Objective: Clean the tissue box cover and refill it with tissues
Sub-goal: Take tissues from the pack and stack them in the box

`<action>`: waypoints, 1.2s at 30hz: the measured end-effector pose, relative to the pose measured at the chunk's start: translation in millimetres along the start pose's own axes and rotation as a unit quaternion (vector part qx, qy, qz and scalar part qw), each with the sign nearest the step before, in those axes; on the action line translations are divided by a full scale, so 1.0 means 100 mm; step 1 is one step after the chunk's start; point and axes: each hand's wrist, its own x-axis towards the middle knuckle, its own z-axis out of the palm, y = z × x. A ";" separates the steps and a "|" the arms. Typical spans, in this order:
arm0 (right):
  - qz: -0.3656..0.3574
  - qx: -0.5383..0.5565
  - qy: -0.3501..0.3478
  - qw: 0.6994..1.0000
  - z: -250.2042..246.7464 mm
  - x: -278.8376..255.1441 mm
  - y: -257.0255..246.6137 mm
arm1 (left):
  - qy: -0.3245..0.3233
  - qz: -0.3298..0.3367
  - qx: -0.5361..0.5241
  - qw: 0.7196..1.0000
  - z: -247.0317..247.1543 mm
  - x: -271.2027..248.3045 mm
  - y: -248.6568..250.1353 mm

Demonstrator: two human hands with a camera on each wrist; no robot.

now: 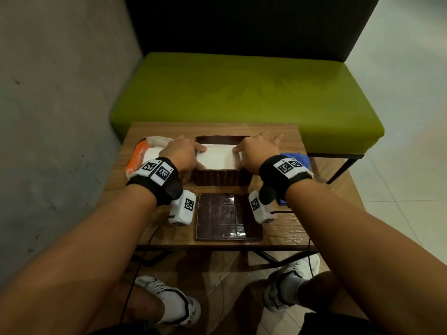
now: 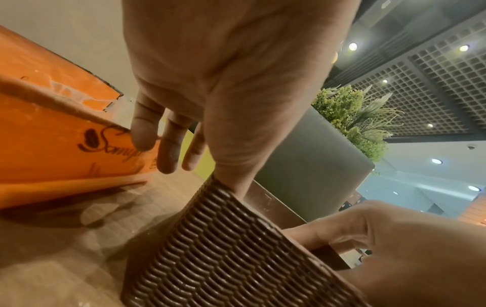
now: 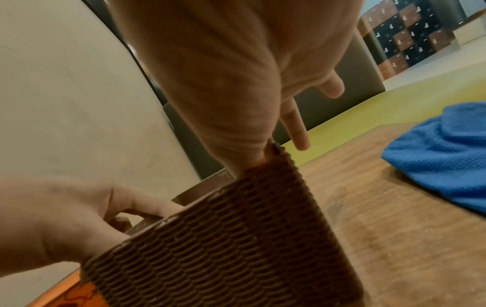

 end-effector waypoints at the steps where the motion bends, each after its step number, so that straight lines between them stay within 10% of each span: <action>1: -0.003 0.005 -0.004 1.000 0.00 0.02 0.00 | -0.003 0.003 0.000 1.000 -0.02 0.00 0.01; 36: -0.099 0.038 -0.024 0.994 -0.28 -0.04 0.09 | -0.010 0.072 -0.037 0.997 -0.14 -0.32 0.03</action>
